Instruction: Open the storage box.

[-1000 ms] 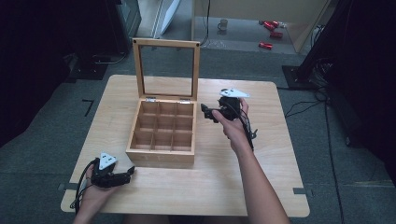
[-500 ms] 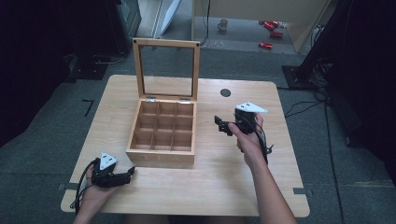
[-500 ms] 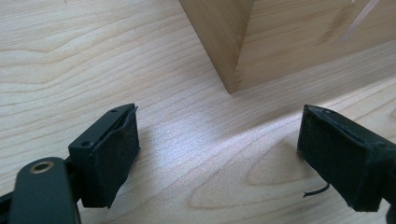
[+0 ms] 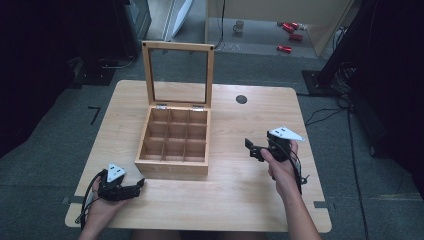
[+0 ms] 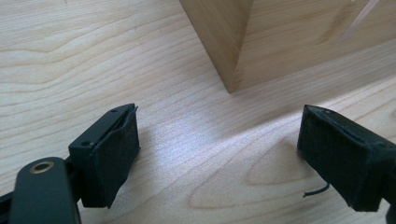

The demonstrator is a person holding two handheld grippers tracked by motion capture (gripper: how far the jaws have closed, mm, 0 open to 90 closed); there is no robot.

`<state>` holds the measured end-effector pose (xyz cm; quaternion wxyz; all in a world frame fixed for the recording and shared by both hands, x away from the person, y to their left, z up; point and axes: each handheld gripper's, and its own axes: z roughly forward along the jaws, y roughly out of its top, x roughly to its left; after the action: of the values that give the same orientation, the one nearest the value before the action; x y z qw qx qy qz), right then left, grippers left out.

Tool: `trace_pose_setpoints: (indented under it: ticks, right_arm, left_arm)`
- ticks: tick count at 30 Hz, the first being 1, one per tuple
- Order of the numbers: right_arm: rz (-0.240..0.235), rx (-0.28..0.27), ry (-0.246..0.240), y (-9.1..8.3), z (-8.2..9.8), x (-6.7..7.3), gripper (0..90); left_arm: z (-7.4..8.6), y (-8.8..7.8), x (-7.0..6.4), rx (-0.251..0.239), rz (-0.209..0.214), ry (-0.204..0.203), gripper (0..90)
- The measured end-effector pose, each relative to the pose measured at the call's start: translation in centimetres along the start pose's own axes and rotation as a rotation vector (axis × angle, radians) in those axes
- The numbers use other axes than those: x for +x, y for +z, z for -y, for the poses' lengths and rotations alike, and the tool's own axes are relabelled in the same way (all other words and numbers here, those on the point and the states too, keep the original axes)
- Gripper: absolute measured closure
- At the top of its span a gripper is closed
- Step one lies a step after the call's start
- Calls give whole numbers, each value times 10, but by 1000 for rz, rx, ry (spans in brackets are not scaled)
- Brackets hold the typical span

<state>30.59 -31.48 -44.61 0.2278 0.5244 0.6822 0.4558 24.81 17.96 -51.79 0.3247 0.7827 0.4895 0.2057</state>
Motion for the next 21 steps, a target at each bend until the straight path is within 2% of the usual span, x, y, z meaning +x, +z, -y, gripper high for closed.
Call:
trace_pose_setpoints:
  ticks: [12, 18, 21]
  right_arm:
    - [72, 7, 53, -35, 36, -31, 74]
    - [110, 32, 54, -48, 55, -44, 74]
    - [122, 40, 73, -54, 65, -50, 75]
  left_arm:
    - [0, 0, -1, 2, -5, 4, 133]
    - [0, 0, -1, 3, -5, 6, 133]
    - [0, 0, -1, 3, -5, 5, 133]
